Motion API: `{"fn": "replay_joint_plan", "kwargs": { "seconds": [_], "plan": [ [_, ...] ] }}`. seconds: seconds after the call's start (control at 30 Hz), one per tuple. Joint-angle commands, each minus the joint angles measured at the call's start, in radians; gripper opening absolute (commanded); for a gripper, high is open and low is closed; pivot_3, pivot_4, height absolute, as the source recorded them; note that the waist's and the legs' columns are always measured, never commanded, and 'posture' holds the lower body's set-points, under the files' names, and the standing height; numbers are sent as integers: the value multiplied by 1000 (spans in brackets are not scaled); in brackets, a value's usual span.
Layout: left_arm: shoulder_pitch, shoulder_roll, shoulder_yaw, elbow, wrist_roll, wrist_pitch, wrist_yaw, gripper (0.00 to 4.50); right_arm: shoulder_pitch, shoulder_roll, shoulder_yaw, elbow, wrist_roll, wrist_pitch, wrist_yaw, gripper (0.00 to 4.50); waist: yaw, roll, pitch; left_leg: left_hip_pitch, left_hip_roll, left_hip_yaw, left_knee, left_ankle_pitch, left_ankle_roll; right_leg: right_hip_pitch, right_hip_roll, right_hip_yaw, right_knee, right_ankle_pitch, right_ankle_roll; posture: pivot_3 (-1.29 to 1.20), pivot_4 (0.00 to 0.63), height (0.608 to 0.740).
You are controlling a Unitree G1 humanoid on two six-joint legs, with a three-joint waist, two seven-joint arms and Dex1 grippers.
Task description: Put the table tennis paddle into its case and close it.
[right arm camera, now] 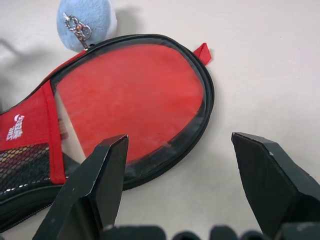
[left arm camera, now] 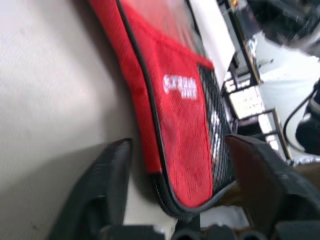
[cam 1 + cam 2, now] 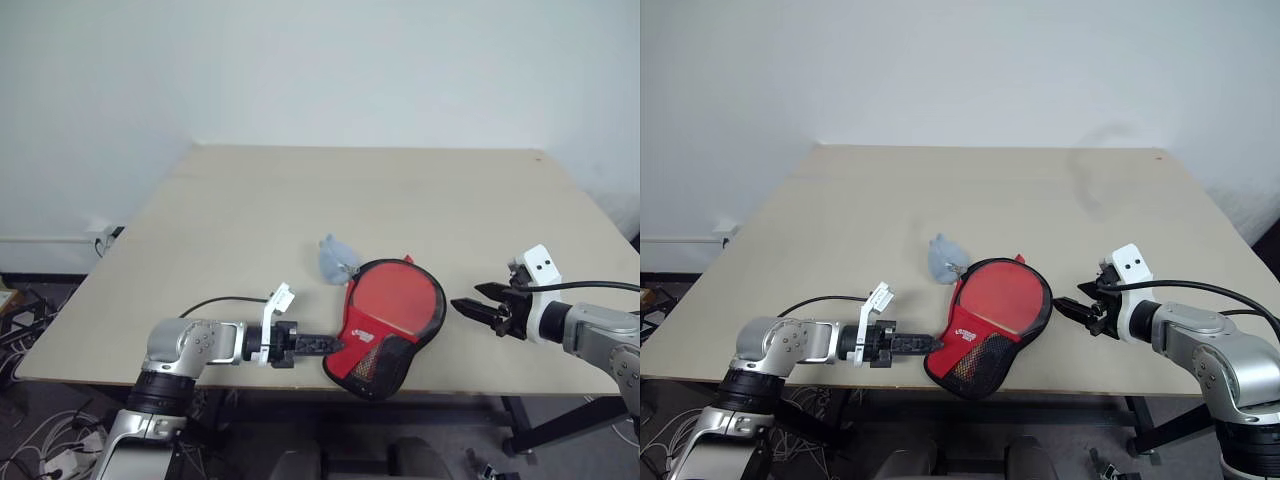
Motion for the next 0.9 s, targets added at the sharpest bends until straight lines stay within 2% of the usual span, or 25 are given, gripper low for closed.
{"fn": "replay_joint_plan", "kwargs": {
  "seconds": [0.03,0.23,0.33,0.43,0.57,0.73,0.9],
  "plan": [
    [-62,19,69,77,27,-72,13,3130,-23,-4,-15,-5,-1,-18,8,3570,-2,0,0,0,0,0,0,0,-1,0,0,0,0,0,0,0,0,740],
    [-194,-13,133,225,62,-233,19,3130,-42,0,-10,9,-7,-19,7,3570,0,-1,0,-1,0,0,0,3,-1,-1,0,0,0,1,-1,0,0,740],
    [-238,-38,115,231,77,-277,2,3130,-51,1,-9,17,-11,-21,4,3570,4,-2,0,-2,-1,0,0,4,-1,-1,0,0,-1,2,1,0,0,740],
    [-299,-101,86,219,82,-322,-12,3130,-71,7,-4,37,-24,-25,-10,3570,14,-2,0,-4,-1,0,-2,2,-2,-2,-1,0,-2,3,2,0,0,740],
    [-342,-181,4,168,102,-363,-65,3130,-99,20,2,53,-43,-28,-27,3570,25,-2,0,-6,-1,0,-3,2,-2,-5,0,0,-3,3,2,0,0,740],
    [-348,-231,-135,122,177,-462,-147,3130,-115,32,5,61,-57,-29,-43,3570,22,-2,0,-5,-1,1,-2,2,-2,-3,0,1,-3,3,2,0,0,740],
    [-368,-290,-246,233,336,-626,-111,3130,-120,53,5,57,-65,-29,-62,3570,23,-2,0,-3,-1,1,-1,3,-2,-1,0,1,-2,2,1,0,0,740]
  ]
}}
